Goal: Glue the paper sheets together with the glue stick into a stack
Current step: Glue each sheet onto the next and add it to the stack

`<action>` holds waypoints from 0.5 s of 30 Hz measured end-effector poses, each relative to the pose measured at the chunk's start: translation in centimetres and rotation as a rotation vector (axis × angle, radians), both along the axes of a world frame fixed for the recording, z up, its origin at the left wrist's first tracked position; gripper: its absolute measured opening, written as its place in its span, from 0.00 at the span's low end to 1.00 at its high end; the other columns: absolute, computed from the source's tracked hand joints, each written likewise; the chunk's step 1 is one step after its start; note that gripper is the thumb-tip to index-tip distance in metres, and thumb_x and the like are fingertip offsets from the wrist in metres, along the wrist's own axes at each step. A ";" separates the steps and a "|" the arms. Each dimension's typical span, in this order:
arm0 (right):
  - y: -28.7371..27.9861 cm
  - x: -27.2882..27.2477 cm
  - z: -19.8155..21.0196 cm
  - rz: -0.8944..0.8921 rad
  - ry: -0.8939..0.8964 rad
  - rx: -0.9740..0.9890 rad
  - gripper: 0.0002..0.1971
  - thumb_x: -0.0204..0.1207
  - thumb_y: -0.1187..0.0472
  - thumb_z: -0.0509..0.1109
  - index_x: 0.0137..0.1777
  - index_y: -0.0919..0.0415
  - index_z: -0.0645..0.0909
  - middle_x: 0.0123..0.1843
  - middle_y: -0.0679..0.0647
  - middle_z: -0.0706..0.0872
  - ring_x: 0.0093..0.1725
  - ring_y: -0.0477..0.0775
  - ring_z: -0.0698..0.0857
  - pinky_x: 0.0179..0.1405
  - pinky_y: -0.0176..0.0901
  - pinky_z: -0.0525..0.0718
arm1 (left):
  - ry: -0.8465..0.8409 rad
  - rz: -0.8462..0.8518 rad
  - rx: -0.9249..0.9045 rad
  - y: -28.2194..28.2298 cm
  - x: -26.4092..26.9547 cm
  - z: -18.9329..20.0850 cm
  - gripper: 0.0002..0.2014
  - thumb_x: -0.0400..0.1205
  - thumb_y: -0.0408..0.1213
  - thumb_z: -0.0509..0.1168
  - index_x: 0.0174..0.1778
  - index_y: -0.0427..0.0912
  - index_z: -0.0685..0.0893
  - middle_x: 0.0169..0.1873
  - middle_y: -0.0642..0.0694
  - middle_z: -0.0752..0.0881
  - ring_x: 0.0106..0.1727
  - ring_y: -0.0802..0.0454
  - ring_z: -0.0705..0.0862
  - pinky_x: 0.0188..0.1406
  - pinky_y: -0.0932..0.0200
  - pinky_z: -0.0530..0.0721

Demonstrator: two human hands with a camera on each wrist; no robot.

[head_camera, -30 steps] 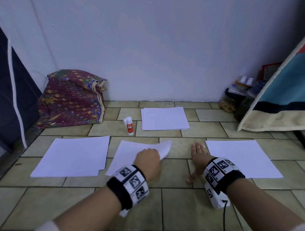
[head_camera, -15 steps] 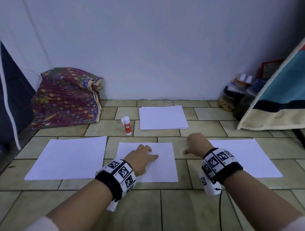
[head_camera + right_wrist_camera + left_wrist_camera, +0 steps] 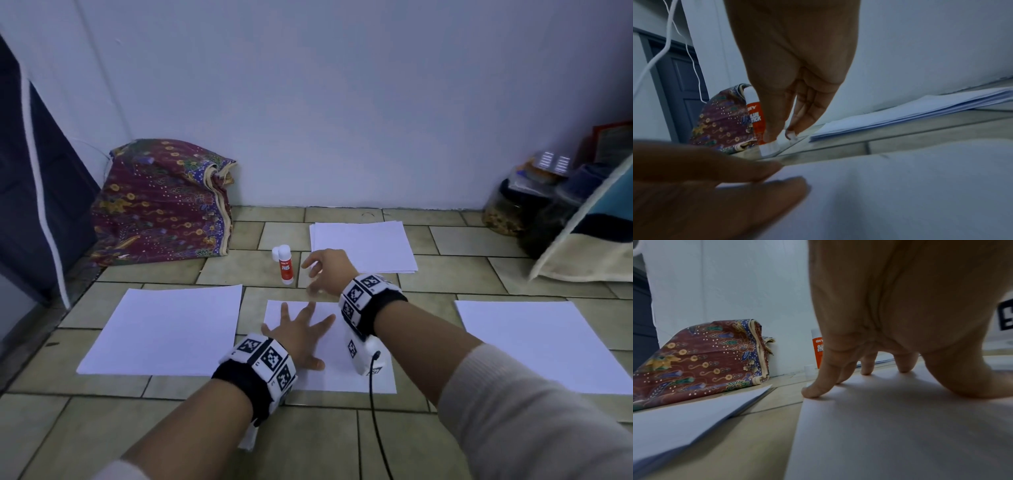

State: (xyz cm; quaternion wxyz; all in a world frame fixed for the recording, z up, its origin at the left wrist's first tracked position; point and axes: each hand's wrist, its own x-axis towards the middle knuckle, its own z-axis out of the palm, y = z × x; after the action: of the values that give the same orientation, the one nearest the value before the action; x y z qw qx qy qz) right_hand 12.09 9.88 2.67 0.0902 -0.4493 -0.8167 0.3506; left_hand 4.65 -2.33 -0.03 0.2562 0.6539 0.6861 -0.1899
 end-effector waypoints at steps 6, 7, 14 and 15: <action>-0.2 -3.3 0.0 0.042 -0.015 0.040 0.24 0.69 0.60 0.79 0.65 0.58 0.82 0.52 0.54 0.86 0.54 0.53 0.84 0.53 0.40 0.80 | 0.023 0.004 -0.011 0.1 0.3 0.1 0.40 0.82 0.56 0.63 0.84 0.61 0.45 0.84 0.51 0.36 0.82 0.30 0.34 0.73 0.19 0.53; -0.1 -3.6 0.1 0.031 -0.012 0.031 0.21 0.70 0.60 0.78 0.63 0.60 0.83 0.50 0.54 0.86 0.53 0.53 0.84 0.53 0.41 0.80 | 0.031 0.006 -0.011 0.1 0.2 0.0 0.41 0.82 0.57 0.63 0.84 0.60 0.45 0.84 0.51 0.37 0.82 0.30 0.34 0.73 0.19 0.53; 0.2 -1.6 0.7 -0.016 0.046 0.020 0.09 0.73 0.61 0.74 0.38 0.60 0.75 0.39 0.56 0.79 0.41 0.52 0.77 0.33 0.35 0.70 | 0.007 -0.011 -0.010 0.1 -0.2 -0.2 0.42 0.82 0.56 0.63 0.83 0.64 0.39 0.84 0.52 0.34 0.82 0.30 0.33 0.72 0.19 0.54; 0.3 -0.7 0.8 -0.029 0.060 0.030 0.13 0.71 0.62 0.75 0.34 0.58 0.72 0.39 0.56 0.79 0.39 0.52 0.76 0.32 0.34 0.69 | -0.001 -0.009 -0.008 0.1 -0.3 -0.2 0.43 0.82 0.56 0.63 0.83 0.64 0.39 0.84 0.52 0.34 0.82 0.30 0.33 0.72 0.19 0.54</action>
State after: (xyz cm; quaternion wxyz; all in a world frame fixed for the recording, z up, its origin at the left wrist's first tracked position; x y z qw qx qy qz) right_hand 11.38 10.23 3.45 0.1263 -0.4491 -0.8121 0.3504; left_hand 4.38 -2.23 -0.22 0.2581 0.6561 0.6822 -0.1936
